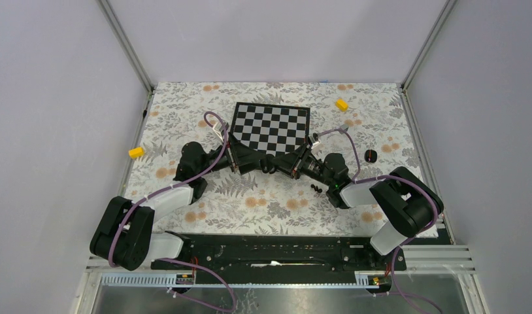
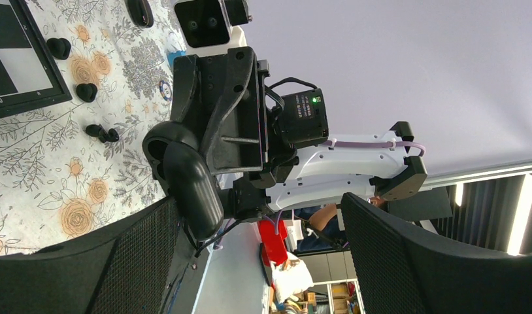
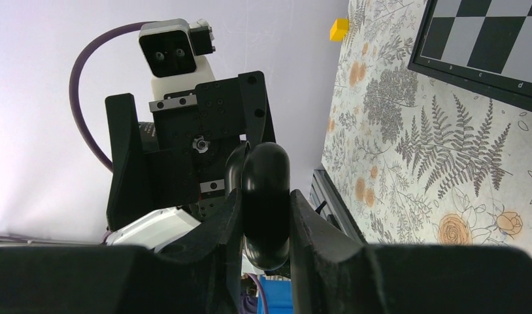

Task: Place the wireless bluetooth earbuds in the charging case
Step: Pass from the right arm to the left

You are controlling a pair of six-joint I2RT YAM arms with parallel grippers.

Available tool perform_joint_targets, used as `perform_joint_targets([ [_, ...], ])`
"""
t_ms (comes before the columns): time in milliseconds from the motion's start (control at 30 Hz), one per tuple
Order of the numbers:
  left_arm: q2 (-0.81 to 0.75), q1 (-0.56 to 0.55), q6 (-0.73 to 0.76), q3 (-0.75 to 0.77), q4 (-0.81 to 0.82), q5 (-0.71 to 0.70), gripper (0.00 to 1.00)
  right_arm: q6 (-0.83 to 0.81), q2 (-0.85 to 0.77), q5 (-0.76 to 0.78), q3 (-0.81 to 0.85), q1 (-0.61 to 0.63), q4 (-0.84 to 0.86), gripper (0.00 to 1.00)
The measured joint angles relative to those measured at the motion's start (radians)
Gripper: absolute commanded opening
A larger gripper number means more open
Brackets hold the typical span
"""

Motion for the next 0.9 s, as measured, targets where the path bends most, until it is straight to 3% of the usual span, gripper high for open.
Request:
perform_joint_targets([
  [633, 0.000, 0.000, 0.026, 0.014, -0.021, 0.023, 0.93, 0.000, 0.000, 0.004, -0.003, 0.000, -0.007, 0.00],
  [900, -0.029, 0.000, 0.133, 0.061, -0.179, 0.026, 0.95, 0.000, 0.000, 0.004, -0.003, 0.000, -0.008, 0.00],
])
